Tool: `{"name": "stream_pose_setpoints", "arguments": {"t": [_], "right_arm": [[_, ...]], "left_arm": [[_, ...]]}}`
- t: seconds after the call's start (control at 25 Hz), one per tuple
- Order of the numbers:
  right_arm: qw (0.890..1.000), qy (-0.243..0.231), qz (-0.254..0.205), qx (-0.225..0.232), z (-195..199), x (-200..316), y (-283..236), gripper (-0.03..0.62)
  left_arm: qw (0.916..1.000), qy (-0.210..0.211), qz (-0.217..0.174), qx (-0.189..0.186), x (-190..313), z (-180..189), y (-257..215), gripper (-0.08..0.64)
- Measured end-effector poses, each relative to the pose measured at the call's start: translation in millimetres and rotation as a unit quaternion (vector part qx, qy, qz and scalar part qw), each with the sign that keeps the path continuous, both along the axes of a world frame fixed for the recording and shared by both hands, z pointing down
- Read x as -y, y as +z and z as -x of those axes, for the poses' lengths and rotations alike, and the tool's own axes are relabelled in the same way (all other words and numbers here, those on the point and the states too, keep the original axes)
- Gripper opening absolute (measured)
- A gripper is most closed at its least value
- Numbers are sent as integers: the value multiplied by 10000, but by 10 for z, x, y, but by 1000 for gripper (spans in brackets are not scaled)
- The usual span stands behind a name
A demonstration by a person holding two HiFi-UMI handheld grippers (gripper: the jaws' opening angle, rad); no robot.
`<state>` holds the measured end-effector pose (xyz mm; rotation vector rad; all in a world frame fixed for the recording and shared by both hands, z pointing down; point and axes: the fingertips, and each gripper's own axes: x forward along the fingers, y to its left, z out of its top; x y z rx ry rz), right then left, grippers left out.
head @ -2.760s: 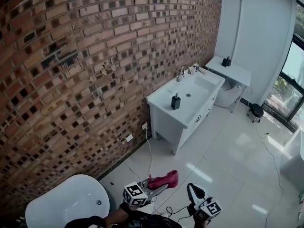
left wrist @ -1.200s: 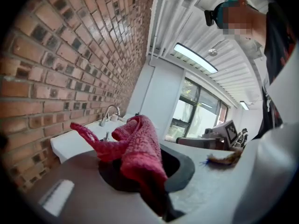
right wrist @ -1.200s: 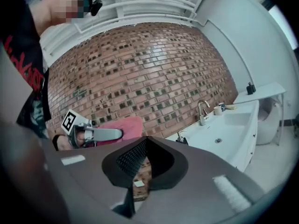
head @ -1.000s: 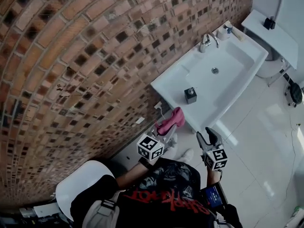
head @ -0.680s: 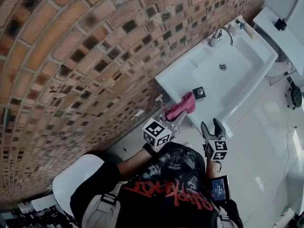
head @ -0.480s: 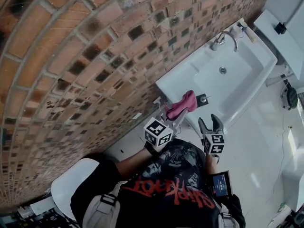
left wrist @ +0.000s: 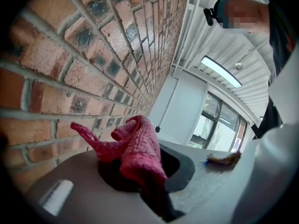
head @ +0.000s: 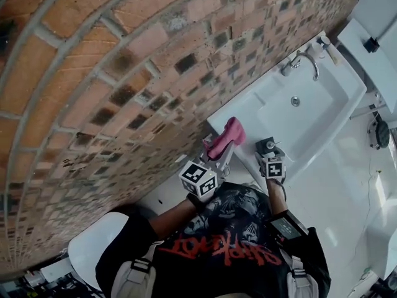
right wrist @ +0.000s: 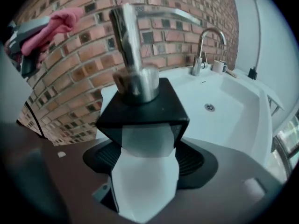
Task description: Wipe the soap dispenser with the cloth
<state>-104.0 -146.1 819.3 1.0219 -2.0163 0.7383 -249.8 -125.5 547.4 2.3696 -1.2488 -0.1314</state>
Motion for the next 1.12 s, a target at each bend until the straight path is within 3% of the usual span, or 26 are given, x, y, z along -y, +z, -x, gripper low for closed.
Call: {"name": "stream_pose_setpoints", "arguments": {"t": [0.08,0.28,0.48,0.64,0.72,0.76,0.8,0.92,0.96,1.0,1.04,1.08,1.12], "right_arm": [[9998,-157,-47,-80,15,35,56,321],[9971,-421,-622,116,-90,45,-113,304],[9877,-380,-1221,896,-284,-18,-684,301],[9670,-316,-1656,1910,-477,-78,-1438,301],[9584,-386,-1950,2050,-596,-92,-1836,301],[9557,-420,-2111,2008,-654,-92,-2009,301],[9535,-442,-2265,1937,-711,-92,-2162,301],[9497,-431,-2613,1673,-857,-90,-2485,301],[9490,-431,-2703,1565,-891,-98,-2559,301],[9480,-434,-2791,1468,-915,-117,-2625,301],[9465,-420,-2875,1403,-936,-146,-2689,301],[9445,-379,-2954,1388,-957,-178,-2753,301],[9419,-326,-3030,1414,-984,-211,-2818,301]], "left_arm": [[10000,6,5,-89,9,-31,11,52],[9992,332,51,-213,-22,-319,123,52],[9979,605,171,-132,46,-544,259,52],[9881,1526,-151,73,28,-847,150,52],[9739,2175,-562,336,-32,-1026,-69,52],[9620,2573,-798,444,-92,-1130,-180,52],[9455,3033,-1059,527,-182,-1251,-294,52],[8776,4326,-1825,967,-513,-1652,-597,52],[8603,4528,-1934,1321,-558,-1765,-597,52],[8483,4585,-1966,1776,-549,-1858,-532,52],[8408,4539,-1951,2212,-506,-1928,-438,52],[8391,4461,-1886,2478,-453,-1977,-356,52],[8452,4388,-1755,2497,-402,-2009,-310,52]]}}
